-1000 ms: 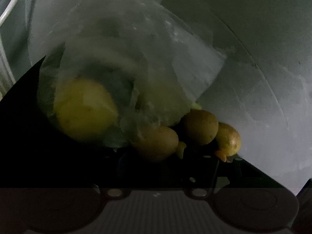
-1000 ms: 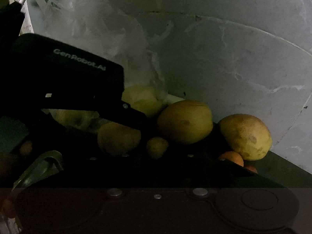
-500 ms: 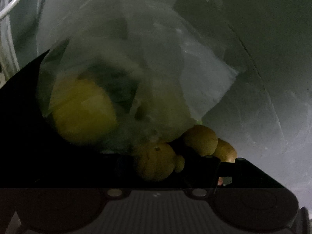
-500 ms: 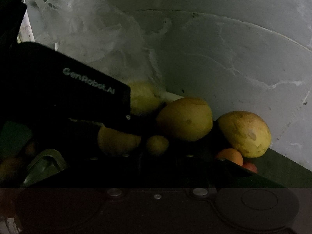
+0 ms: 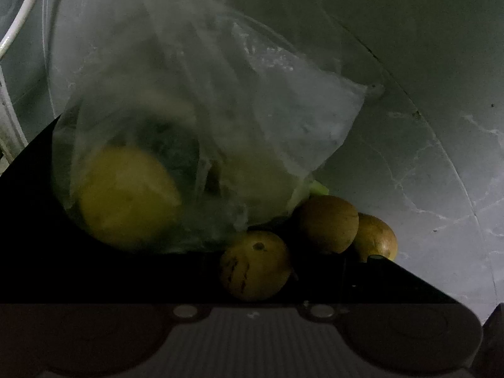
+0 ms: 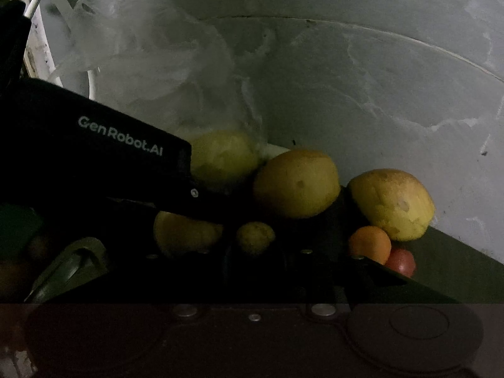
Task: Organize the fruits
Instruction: 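Grasp a small tan fruit with the right gripper while the left grasps a spotted brown fruit, then drop the small tan fruit into the tray with the right gripper while the left drops the spotted fruit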
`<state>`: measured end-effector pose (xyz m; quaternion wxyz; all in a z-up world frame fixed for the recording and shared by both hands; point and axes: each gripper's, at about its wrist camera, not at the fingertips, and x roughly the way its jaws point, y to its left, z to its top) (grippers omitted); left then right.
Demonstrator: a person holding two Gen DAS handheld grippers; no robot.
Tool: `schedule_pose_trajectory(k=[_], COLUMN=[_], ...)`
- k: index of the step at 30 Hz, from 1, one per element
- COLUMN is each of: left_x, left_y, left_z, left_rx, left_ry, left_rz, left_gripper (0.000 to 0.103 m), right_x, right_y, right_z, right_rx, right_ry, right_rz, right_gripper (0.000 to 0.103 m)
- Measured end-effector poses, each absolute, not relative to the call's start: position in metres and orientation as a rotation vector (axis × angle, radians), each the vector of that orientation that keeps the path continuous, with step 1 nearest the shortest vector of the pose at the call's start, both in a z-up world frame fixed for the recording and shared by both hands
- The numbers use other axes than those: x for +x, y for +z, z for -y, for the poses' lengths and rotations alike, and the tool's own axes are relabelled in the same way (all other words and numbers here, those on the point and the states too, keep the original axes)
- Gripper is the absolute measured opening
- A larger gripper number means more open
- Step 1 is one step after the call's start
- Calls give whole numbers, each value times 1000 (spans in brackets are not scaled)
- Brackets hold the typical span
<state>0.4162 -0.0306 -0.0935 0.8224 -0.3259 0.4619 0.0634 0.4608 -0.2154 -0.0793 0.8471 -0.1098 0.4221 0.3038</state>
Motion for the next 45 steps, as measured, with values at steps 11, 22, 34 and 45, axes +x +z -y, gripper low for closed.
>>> schedule_pose_trajectory(k=[11,22,34,45], left_x=[395,377,352,330], left_y=[-88,-86,-69,-51], left_z=[16,20,18,15], left_rx=[-702,-698,-683,-655], left_ry=[93,39,-29,-73], left_rz=[-985,-1002,-988,-974], left_gripper=[53,52,52,52], right_x=[434,406,364,315], right_y=[-68,-47,-31,-24], right_z=[229,232,234,229], right_rx=[-188,-155,-139,-138], right_ry=[593,552,529,523], right_rz=[-878,-839,-816,-835], right_gripper=[31,31,31,31])
